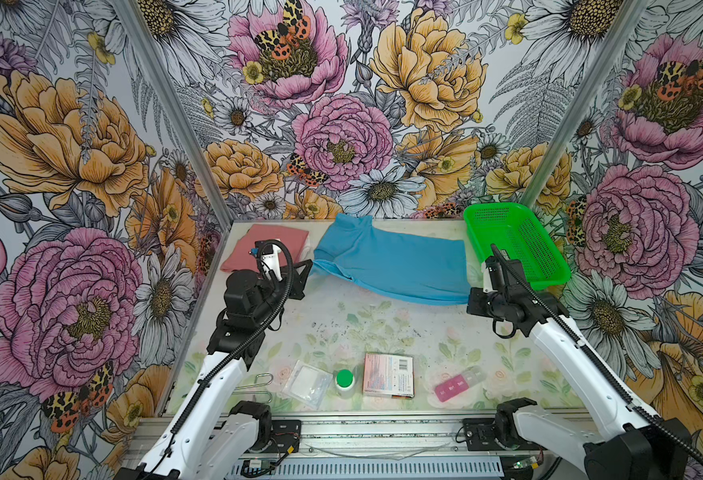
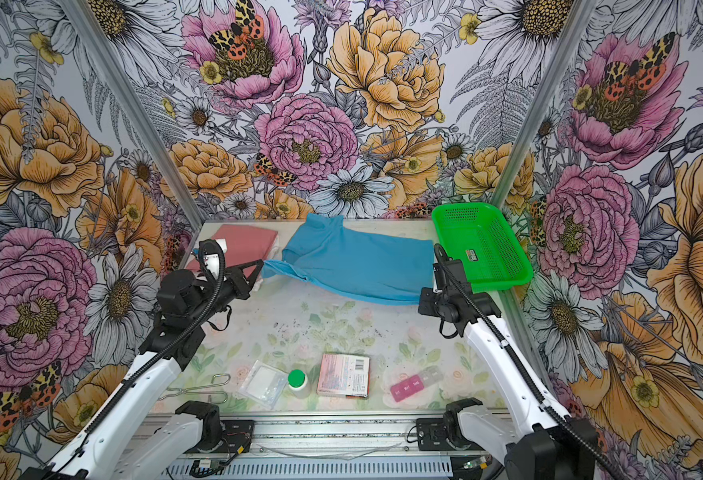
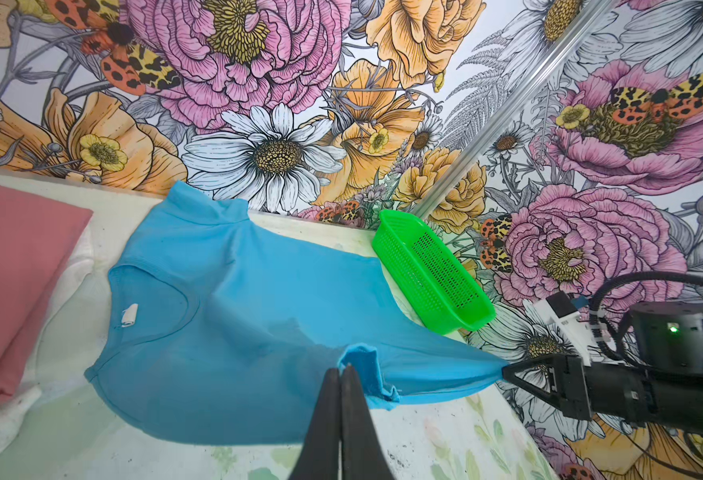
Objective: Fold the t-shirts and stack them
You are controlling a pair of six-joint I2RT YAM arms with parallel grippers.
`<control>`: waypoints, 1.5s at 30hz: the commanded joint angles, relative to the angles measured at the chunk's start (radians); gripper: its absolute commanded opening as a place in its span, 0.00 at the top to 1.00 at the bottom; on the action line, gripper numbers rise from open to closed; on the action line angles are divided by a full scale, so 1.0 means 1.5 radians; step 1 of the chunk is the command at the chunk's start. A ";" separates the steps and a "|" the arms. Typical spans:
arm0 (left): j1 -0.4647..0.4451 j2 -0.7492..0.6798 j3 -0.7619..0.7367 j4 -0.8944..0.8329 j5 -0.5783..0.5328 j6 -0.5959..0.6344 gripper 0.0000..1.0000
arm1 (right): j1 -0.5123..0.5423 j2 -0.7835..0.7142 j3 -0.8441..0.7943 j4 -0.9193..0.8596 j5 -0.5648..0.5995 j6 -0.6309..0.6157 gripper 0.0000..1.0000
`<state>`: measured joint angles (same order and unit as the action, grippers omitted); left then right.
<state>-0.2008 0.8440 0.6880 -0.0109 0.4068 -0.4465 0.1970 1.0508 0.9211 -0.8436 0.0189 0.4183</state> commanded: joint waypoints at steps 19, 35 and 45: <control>0.000 0.319 0.116 0.069 0.009 0.031 1.00 | -0.064 0.199 0.011 0.111 0.016 0.010 1.00; 0.041 0.374 0.230 0.096 0.041 -0.013 1.00 | -0.128 0.556 0.552 0.094 -0.137 -0.035 1.00; 0.073 0.243 0.213 0.030 0.063 0.005 1.00 | -0.076 0.270 0.380 0.047 -0.068 -0.028 1.00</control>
<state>-0.1036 1.2560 1.0355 0.0666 0.4656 -0.4538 0.0677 1.6413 1.6394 -0.7246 -0.1253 0.3660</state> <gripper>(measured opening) 0.050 0.049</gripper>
